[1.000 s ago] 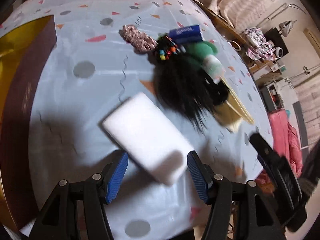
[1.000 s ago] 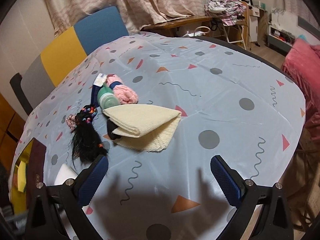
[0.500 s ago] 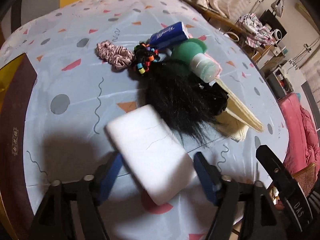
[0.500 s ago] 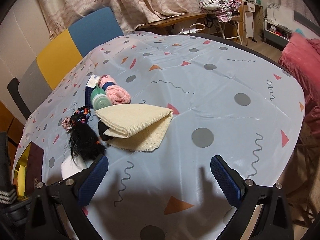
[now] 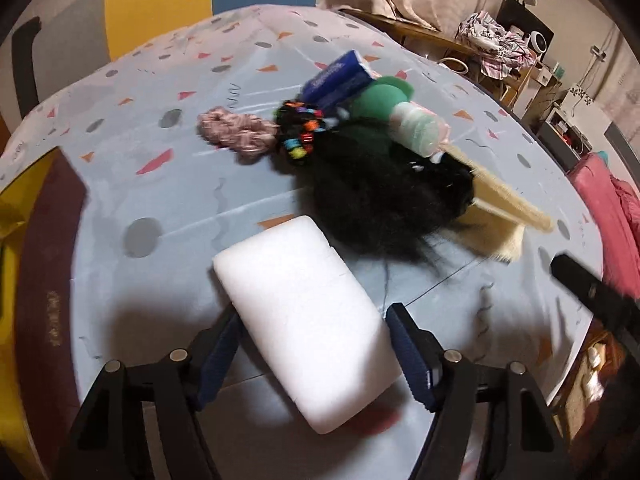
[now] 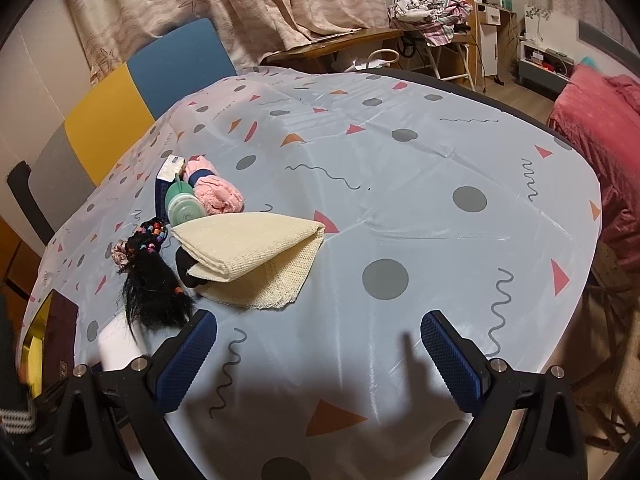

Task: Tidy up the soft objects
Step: 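Grasp the beige cloth with the right tool while the left tool holds the white block, then carry the white block into the gold tray and open the left tool while the right tool holds the cloth, then lower the beige mesh cloth into the gold tray and open the right tool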

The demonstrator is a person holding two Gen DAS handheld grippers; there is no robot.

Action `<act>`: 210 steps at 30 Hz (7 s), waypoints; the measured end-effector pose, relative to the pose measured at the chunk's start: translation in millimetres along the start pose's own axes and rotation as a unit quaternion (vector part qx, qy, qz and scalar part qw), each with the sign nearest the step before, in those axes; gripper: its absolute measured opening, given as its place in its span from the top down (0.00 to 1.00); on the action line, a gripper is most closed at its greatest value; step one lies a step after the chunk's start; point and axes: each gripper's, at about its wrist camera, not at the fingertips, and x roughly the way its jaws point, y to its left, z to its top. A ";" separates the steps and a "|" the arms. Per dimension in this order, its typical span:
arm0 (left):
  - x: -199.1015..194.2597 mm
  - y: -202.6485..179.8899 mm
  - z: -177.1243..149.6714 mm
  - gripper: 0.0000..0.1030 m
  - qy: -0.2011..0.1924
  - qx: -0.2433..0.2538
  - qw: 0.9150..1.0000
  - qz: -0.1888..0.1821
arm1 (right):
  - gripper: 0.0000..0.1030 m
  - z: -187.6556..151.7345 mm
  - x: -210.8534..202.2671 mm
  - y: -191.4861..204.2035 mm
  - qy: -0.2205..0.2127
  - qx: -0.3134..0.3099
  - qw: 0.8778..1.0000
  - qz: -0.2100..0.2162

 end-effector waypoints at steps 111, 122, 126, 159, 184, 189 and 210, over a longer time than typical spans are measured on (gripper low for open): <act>-131.5 108.3 -33.1 0.36 -0.204 -0.058 0.975 -0.065 | 0.59 -12.7 -55.2 91.0 -0.021 -0.158 0.972 0.172; -102.5 231.5 -3.2 0.36 -0.139 -0.166 0.976 -0.014 | 0.59 -14.6 -77.0 131.6 -0.036 -0.169 0.961 0.217; -78.7 256.7 -1.5 0.36 -0.100 -0.190 0.977 0.000 | 0.59 -16.7 -82.4 147.2 -0.038 -0.174 0.957 0.230; -123.2 270.3 -38.8 0.21 -0.129 -0.268 0.953 -0.062 | 0.59 -54.4 -68.4 277.4 0.018 -0.218 0.917 0.333; -141.9 260.8 -91.4 0.21 -0.152 -0.276 0.948 0.039 | 0.35 -73.8 10.1 379.9 0.043 -0.272 0.935 0.224; -136.6 262.6 -93.3 0.21 -0.139 -0.286 0.948 0.024 | 0.28 -78.6 14.7 383.1 0.029 -0.302 0.932 0.197; -137.8 256.1 -94.3 0.21 -0.137 -0.283 0.949 0.016 | 0.07 -65.8 -27.9 331.5 -0.011 -0.242 0.945 0.222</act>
